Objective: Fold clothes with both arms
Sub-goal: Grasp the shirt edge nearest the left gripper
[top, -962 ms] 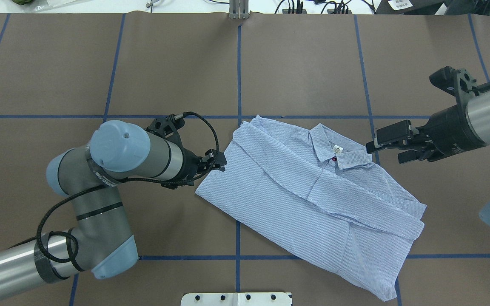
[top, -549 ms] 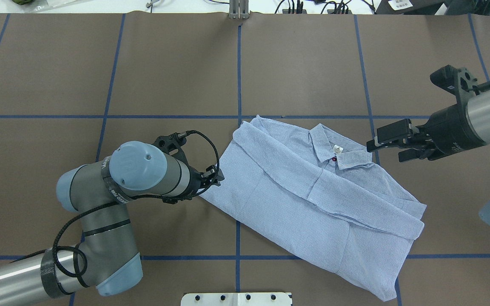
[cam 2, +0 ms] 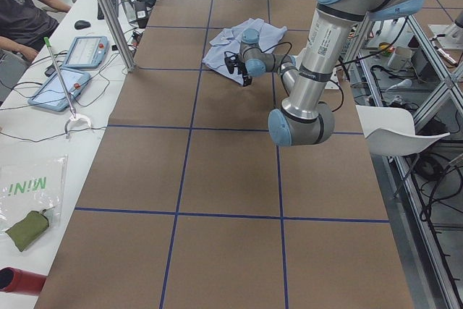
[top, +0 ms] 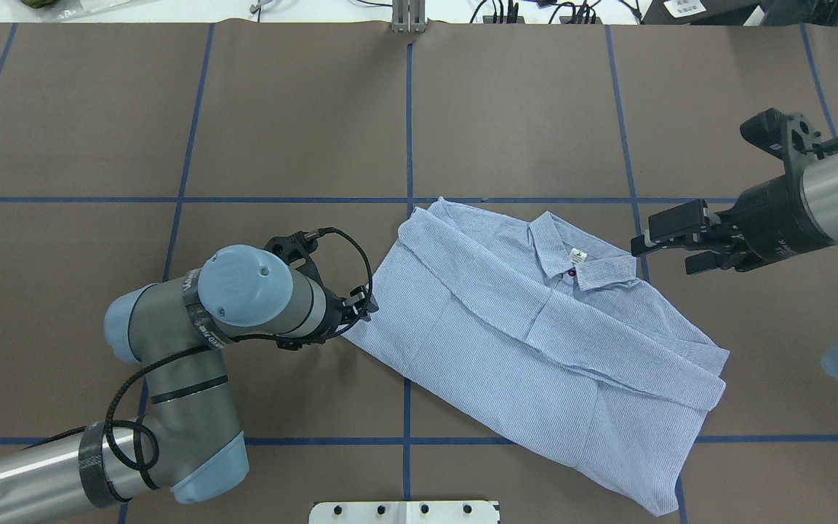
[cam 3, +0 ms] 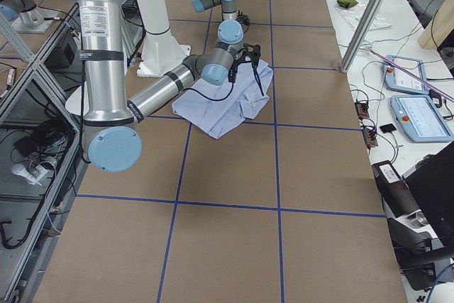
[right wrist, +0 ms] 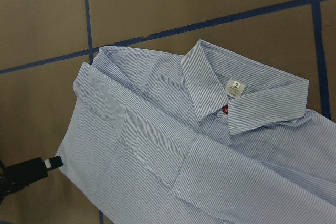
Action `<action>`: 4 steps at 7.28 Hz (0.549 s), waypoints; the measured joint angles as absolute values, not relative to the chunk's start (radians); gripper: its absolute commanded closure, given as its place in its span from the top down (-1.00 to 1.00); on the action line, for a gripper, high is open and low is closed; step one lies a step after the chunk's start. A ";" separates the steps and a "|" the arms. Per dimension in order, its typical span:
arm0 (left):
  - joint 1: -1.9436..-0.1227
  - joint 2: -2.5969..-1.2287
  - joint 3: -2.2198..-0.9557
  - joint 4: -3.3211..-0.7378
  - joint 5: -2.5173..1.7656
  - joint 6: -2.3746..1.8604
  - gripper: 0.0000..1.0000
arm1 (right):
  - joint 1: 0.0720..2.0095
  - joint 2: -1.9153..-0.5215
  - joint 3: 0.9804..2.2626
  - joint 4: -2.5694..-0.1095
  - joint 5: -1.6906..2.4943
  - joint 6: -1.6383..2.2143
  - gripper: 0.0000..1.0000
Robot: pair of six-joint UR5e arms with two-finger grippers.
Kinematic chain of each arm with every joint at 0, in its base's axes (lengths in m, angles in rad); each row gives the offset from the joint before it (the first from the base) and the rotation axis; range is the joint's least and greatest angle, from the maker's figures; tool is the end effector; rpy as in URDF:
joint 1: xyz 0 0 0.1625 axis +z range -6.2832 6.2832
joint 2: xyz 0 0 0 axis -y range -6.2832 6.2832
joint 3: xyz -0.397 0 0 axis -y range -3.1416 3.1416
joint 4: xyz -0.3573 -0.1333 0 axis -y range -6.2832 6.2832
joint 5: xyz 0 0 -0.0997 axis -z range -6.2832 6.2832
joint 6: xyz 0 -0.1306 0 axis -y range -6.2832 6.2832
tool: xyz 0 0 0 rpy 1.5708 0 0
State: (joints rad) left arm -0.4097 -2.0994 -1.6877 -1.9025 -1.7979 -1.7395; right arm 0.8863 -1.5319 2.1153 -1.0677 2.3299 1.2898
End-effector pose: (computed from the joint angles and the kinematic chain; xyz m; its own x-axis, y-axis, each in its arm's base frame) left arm 0.5520 -0.3530 0.2789 0.4693 -0.3822 -0.7960 0.3000 0.9169 -0.2633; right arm -0.2470 -0.3714 0.3183 0.3319 0.0885 0.9392 -0.0883 0.9941 -0.0625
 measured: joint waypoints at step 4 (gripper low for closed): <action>-0.405 -2.110 -1.678 -1.886 -1.798 -1.740 0.48 | 0.891 -1.532 2.109 -1.068 2.330 1.290 1.00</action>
State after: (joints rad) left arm -0.4053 -2.1097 -1.6779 -1.8858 -1.7979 -1.7395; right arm 0.8909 -1.5324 2.1086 -1.0677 2.3301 1.2900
